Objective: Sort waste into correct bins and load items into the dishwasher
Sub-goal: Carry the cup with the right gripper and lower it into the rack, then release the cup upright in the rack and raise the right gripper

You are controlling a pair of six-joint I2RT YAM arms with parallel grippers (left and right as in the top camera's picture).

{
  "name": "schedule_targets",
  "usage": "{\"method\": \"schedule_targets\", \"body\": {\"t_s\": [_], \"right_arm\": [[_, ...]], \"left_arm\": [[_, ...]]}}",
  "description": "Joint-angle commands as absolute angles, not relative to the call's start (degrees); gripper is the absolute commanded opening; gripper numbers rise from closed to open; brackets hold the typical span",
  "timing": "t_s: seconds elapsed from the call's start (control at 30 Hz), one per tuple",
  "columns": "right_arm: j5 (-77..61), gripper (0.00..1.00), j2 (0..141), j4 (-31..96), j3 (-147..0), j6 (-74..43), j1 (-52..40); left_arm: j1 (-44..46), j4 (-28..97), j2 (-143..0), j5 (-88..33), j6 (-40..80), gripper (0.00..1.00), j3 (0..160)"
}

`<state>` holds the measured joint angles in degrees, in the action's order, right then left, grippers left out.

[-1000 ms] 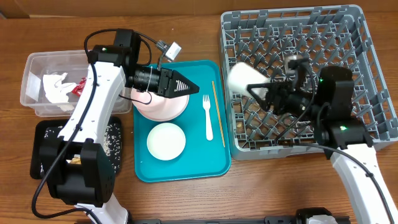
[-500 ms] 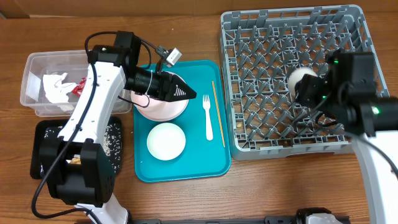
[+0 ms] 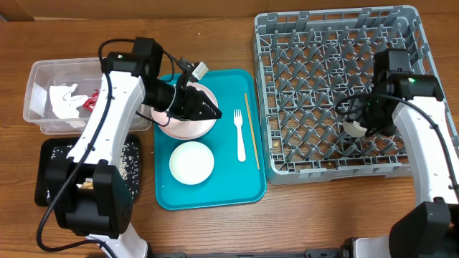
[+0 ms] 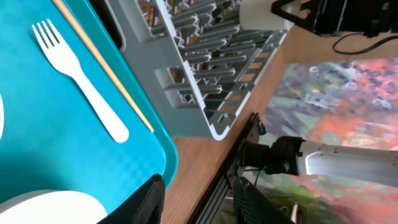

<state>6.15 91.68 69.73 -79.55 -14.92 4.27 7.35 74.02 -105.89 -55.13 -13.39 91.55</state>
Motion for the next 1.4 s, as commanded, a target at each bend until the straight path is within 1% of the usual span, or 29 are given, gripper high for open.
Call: {"method": "schedule_targets", "body": {"t_s": [0.0, 0.27, 0.43, 0.77, 1.1, 1.37], "right_arm": [[5.45, 0.22, 91.74, 69.56, -80.31, -14.57, 4.36], [3.9, 0.22, 91.77, 68.58, -77.52, -14.59, 4.36], [-0.16, 0.22, 91.98, 67.96, -76.82, -14.57, 4.08], [-0.14, 0.22, 92.03, 67.68, -76.84, -14.04, 4.1], [-0.14, 0.19, 91.64, 68.82, -80.86, -13.06, 4.01], [-0.14, 0.19, 91.5, 70.43, -81.52, -13.06, 3.38]], "left_arm": [[8.08, 73.97, -105.62, -53.58, -12.4, 0.39, 91.98], [8.08, 73.89, -105.62, -53.56, -12.38, 0.39, 91.98], [8.08, 73.63, -105.62, -53.56, -12.38, 0.39, 91.98], [8.08, 73.65, -105.62, -53.56, -12.38, 0.39, 91.98], [8.08, 73.56, -105.62, -53.34, -12.4, 0.4, 91.98], [8.08, 73.03, -105.62, -53.36, -12.4, 0.39, 91.98]]}}
